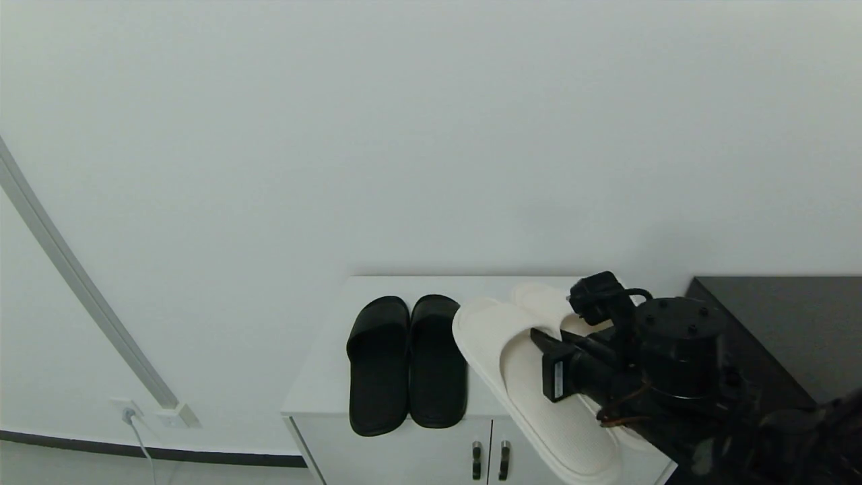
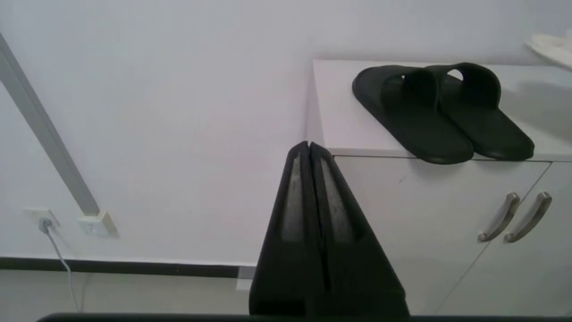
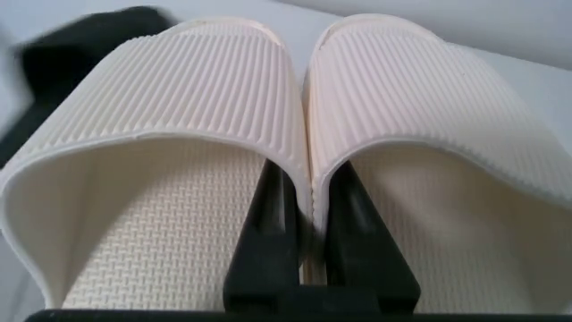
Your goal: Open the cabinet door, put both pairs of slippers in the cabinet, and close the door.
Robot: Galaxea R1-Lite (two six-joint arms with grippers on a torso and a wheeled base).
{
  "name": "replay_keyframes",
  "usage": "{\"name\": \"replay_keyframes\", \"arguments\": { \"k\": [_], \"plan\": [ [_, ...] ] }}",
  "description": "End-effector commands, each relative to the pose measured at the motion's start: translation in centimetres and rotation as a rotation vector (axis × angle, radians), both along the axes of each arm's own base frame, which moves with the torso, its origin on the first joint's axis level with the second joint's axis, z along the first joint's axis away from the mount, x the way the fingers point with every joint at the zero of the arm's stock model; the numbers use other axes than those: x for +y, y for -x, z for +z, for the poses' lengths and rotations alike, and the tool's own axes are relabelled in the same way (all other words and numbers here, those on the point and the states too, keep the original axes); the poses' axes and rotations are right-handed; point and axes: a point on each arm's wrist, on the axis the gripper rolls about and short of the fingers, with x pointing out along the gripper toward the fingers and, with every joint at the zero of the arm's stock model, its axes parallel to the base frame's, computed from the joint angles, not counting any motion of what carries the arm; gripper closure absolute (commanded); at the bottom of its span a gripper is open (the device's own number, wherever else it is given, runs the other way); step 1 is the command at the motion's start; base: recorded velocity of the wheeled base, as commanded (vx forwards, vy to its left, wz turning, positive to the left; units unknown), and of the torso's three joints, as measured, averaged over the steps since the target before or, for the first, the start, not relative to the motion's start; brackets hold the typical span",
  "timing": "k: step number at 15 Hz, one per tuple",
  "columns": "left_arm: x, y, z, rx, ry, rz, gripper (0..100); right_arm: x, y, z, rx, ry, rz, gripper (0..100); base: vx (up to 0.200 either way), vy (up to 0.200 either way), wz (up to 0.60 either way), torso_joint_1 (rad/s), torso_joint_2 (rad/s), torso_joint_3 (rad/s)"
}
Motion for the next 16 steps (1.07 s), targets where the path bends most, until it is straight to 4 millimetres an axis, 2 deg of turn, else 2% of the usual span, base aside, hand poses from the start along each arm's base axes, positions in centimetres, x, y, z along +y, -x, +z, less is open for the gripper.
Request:
{"name": "replay_keyframes", "arguments": {
  "k": [1, 3, 7, 16],
  "plan": [
    [0.0, 0.0, 0.0, 0.001, 0.001, 0.001, 100, -2.5, 3.3, 2.0, -0.008, -0.043, 0.144, 100, 0.000, 0.000, 0.00, 0.000, 0.00, 0.000],
    [0.0, 0.0, 0.0, 0.001, 0.003, 0.001, 100, -2.7, 4.1, 1.8, 0.044, -0.016, 0.195, 100, 0.000, 0.000, 0.00, 0.000, 0.00, 0.000],
    [0.0, 0.0, 0.0, 0.001, 0.003, 0.001, 100, -2.4, 4.5, 1.6, 0.058, -0.007, 0.216, 100, 0.000, 0.000, 0.00, 0.000, 0.00, 0.000],
    [0.0, 0.0, 0.0, 0.001, 0.004, 0.001, 100, -2.7, 4.8, 1.0, 0.066, 0.023, 0.222, 100, -0.200, 0.000, 0.00, 0.001, 0.00, 0.003]
  ]
}}
